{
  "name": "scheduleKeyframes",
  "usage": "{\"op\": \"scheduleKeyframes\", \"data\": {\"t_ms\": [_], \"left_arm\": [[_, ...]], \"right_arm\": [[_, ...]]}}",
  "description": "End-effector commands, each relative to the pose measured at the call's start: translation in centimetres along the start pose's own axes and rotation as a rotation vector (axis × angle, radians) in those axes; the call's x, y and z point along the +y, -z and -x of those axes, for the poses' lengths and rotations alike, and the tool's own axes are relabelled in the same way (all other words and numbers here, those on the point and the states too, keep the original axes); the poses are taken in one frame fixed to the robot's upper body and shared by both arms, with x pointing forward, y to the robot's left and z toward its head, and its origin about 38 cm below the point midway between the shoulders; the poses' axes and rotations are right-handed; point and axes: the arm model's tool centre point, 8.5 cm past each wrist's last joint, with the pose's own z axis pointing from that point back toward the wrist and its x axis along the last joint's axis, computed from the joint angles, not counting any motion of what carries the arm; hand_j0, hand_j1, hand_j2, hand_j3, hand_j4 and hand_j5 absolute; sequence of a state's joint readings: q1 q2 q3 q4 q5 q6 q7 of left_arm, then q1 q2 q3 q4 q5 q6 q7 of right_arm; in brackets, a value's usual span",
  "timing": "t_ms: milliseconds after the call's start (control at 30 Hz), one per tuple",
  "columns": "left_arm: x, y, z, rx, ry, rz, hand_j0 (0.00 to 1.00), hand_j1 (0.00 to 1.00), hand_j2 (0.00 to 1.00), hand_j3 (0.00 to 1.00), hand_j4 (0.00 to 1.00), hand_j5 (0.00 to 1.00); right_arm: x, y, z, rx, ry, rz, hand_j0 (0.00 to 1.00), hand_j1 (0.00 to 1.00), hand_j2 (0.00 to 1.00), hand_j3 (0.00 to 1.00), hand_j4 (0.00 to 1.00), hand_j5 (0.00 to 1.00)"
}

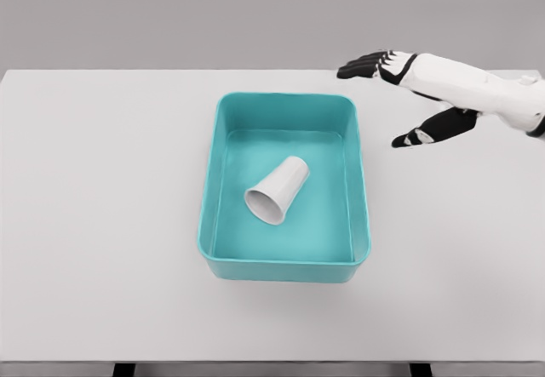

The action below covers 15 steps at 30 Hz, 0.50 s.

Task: Put the paper cup into the basket with your right arm

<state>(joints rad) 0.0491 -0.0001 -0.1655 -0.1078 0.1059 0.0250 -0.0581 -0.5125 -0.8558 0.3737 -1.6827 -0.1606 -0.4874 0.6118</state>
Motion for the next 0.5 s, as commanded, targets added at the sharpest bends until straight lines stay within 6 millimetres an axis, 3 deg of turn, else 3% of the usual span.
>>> {"op": "scheduleKeyframes", "data": {"t_ms": [0, 67, 200, 467], "left_arm": [[0.0, 0.0, 0.0, 0.000, 0.000, 0.000, 1.00, 1.00, 1.00, 1.00, 1.00, 1.00], [0.0, 0.0, 0.0, 0.000, 0.000, 0.000, 1.00, 1.00, 1.00, 1.00, 1.00, 1.00], [0.0, 0.0, 0.0, 0.000, 0.000, 0.000, 1.00, 1.00, 1.00, 1.00, 1.00, 1.00], [0.0, 0.0, 0.0, 0.000, -0.001, 0.000, 1.00, 1.00, 1.00, 1.00, 1.00, 1.00]], "right_arm": [[-5.2, -5.1, 0.9, 0.047, -0.034, 0.172, 1.00, 1.00, 1.00, 1.00, 1.00, 1.00], [-3.2, -6.9, 2.2, 0.104, 0.019, 0.176, 1.00, 1.00, 1.00, 1.00, 1.00, 1.00], [-0.9, -7.2, 3.1, 0.152, 0.041, 0.129, 1.00, 1.00, 1.00, 1.00, 1.00, 1.00], [-0.6, -7.1, 3.2, 0.162, 0.046, 0.122, 1.00, 1.00, 1.00, 1.00, 1.00, 1.00]]}}
